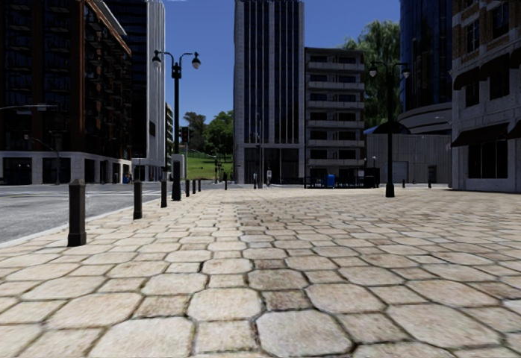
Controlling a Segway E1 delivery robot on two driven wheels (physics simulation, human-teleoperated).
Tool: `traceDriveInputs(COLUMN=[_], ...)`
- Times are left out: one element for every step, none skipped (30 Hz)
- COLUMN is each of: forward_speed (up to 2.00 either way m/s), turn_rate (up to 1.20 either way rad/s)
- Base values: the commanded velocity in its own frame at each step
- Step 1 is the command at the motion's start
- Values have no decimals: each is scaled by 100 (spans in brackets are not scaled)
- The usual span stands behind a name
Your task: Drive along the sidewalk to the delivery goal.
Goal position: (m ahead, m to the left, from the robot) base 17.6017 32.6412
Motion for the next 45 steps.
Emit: traceDriveInputs(forward_speed=[200,200,200,200,200,200,200,200,200,200,200,200,200,200,200,200,200,200,200,200,200,200,200,200,200,200,200,200,200,200,200,200,200,200,200,200,200,200,200,200,200,200,200,200,200], turn_rate=[34,34,34,34,34,34,34,34,26,0,0,0,0,0,0,0,0,0,0,0,0,0,0,0,0,0,0,0,0,0,0,0,0,0,0,0,0,0,0,0,0,0,0,0,0])
